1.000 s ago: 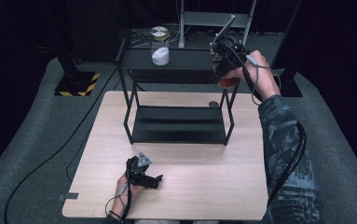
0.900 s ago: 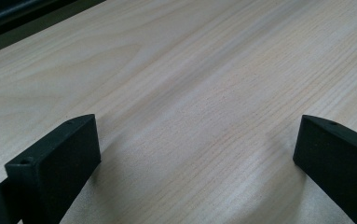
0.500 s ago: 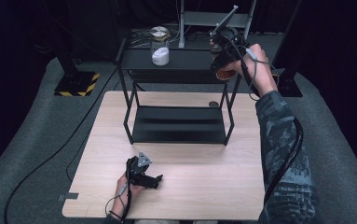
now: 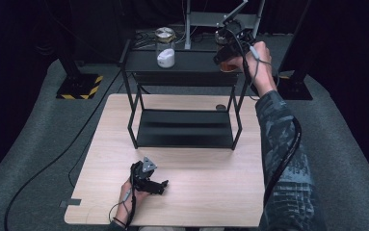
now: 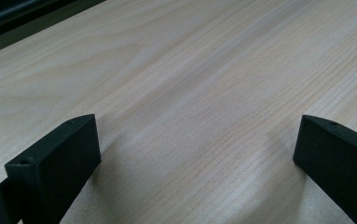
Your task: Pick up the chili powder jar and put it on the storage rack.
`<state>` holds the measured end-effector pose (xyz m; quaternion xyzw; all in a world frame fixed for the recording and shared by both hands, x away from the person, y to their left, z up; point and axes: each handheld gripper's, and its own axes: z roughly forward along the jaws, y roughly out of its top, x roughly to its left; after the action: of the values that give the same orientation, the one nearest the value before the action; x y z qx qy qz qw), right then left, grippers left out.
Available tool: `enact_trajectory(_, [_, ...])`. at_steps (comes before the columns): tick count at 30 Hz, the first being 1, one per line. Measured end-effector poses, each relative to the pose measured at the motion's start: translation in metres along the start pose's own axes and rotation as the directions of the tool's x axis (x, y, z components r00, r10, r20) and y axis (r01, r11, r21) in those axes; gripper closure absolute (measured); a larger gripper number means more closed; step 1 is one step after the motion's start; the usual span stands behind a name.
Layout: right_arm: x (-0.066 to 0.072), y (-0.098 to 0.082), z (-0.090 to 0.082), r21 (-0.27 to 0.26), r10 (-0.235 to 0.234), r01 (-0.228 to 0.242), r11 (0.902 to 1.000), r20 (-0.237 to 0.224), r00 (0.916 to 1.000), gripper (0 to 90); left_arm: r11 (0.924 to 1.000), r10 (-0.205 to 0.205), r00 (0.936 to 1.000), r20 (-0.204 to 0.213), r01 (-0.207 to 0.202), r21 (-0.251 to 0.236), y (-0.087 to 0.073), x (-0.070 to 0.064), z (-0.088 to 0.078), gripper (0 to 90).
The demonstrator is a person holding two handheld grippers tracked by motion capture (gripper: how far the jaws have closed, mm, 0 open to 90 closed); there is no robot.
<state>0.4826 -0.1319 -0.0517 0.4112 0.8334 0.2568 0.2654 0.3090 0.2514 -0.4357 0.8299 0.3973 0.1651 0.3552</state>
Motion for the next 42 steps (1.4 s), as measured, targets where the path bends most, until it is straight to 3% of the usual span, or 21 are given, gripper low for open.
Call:
enact_trajectory(11, [-0.005,-0.005,0.022,-0.060,0.063,-0.063,0.9962,-0.003,0.9980,30.6,1.0000,0.001,1.0000,0.000,-0.001,0.000,0.000,0.000,0.000,0.0])
enact_trajectory(20, [-0.012,-0.016,0.038,-0.099,0.123,-0.124,0.9873,-0.018,0.9922,30.6,1.0000,0.001,1.0000,0.000,-0.001,0.000,0.000,0.000,0.000,0.0])
enact_trajectory(38, [-0.027,-0.038,0.046,-0.151,0.203,-0.214,0.9652,-0.083,0.9756,30.7,1.0000,0.001,1.0000,-0.001,-0.001,-0.001,0.000,0.000,0.000,0.0])
enact_trajectory(42, [-0.027,-0.038,0.046,-0.150,0.199,-0.210,0.9662,-0.082,0.9765,30.6,1.0000,0.001,1.0000,-0.001,-0.001,0.000,0.000,0.000,0.000,0.0])
